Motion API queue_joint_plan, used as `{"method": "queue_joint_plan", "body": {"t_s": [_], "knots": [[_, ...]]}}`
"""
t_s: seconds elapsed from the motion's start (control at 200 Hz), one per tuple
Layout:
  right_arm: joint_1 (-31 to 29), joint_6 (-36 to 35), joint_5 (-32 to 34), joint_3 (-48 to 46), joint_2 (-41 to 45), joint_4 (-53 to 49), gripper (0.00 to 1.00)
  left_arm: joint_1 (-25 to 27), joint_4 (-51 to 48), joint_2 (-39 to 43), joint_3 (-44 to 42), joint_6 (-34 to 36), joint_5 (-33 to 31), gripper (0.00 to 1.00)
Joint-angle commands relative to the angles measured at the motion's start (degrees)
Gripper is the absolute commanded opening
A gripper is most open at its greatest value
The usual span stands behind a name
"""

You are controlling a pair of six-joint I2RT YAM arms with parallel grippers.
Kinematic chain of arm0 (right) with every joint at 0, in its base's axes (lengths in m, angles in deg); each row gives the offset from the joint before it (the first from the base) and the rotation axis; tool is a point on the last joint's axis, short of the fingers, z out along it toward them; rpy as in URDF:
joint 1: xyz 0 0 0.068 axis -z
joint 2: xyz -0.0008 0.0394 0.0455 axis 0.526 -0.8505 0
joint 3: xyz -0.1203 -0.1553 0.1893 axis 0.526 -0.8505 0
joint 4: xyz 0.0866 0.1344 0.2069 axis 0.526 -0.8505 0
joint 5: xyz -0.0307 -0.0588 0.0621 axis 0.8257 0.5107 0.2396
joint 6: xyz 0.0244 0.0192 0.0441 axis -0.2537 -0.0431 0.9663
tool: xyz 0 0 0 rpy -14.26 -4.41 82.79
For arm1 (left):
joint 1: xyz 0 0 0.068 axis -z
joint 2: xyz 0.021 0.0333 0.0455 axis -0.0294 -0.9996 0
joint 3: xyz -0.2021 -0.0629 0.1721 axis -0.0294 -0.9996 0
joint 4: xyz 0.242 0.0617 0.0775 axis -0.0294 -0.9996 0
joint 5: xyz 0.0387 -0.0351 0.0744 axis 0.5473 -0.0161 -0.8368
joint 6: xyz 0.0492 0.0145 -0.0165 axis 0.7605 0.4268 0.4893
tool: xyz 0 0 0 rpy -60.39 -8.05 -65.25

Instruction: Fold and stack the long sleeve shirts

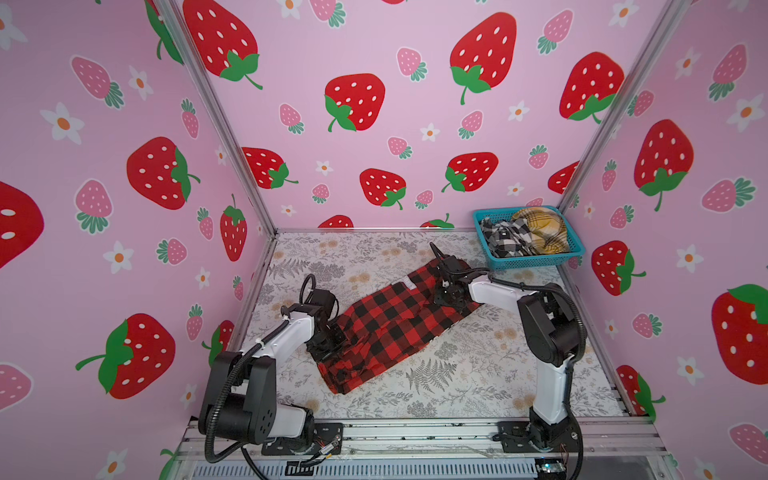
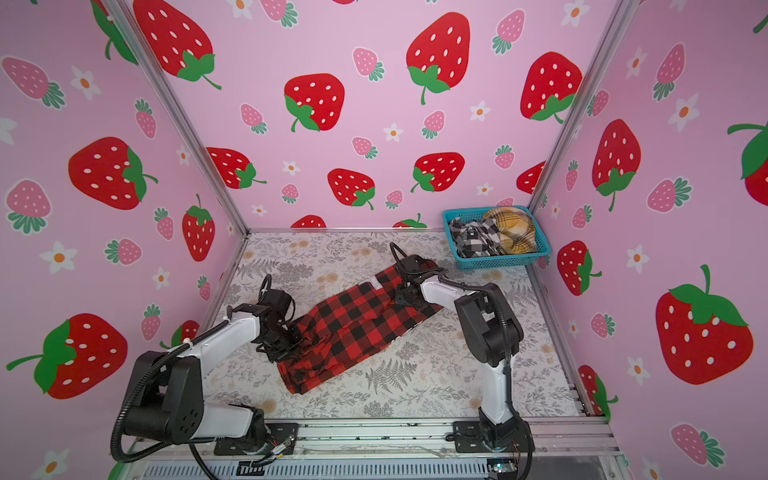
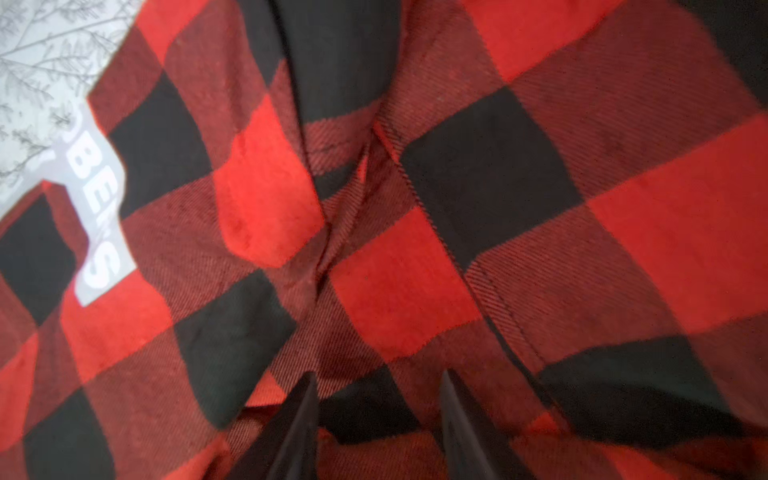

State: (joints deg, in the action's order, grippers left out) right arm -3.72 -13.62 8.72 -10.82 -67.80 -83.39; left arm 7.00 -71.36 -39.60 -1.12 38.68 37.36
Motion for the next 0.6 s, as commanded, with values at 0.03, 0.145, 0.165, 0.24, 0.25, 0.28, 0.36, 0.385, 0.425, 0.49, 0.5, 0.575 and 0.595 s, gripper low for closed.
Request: {"method": "queue_joint_plan", "body": {"t_s": [0.03,0.145,0.165,0.24,0.25,0.28,0.36,0.385,0.425,0.49,0.5,0.575,0.595], "knots": [[0.22,-1.86,6.85,10.32,-0.25,-7.82,0.63,0.23,-3.07,2.25,1.08,0.57,0.50,0.25],[0.37,-4.23,11.80,22.78,-8.15,-14.38,0.70,0.03,-5.54,3.25,3.72,1.44,-2.22,0.53],[0.39,-4.64,12.36,25.16,-9.76,-15.42,0.70,-0.12,-5.78,3.31,4.10,1.63,-2.41,0.55],[0.40,-5.96,13.76,33.04,-15.47,-18.75,0.71,-0.32,-6.20,2.72,5.31,2.38,-4.28,0.60],[0.44,-6.06,13.90,34.30,-16.33,-19.36,0.71,-0.40,-6.16,2.54,5.40,2.47,-4.44,0.60],[0.40,-6.36,14.64,37.46,-18.65,-20.97,0.71,-0.50,-5.95,2.07,5.68,2.70,-4.52,0.60],[0.41,-6.60,16.42,45.15,-23.69,-24.55,0.70,-0.86,-5.13,0.07,5.71,3.15,-4.80,0.60],[0.40,-6.62,16.72,47.01,-24.89,-25.33,0.69,-0.87,-4.78,-0.53,5.62,3.31,-4.87,0.59],[0.42,-6.71,17.33,49.83,-26.71,-26.48,0.67,-1.04,-4.33,-1.44,5.44,3.40,-4.67,0.58],[0.48,-6.71,17.90,53.53,-29.06,-28.41,0.64,-1.30,-3.41,-2.51,5.08,3.57,-4.03,0.56],[0.48,-6.76,17.93,53.82,-29.29,-28.50,0.64,-1.30,-3.35,-2.64,5.01,3.58,-3.96,0.56],[0.49,-6.85,17.85,54.91,-30.14,-28.86,0.60,-1.31,-2.69,-3.61,4.68,3.92,-3.69,0.53],[0.48,-6.81,17.92,54.85,-30.23,-28.80,0.59,-1.35,-2.57,-3.91,4.53,4.06,-3.57,0.52]]}}
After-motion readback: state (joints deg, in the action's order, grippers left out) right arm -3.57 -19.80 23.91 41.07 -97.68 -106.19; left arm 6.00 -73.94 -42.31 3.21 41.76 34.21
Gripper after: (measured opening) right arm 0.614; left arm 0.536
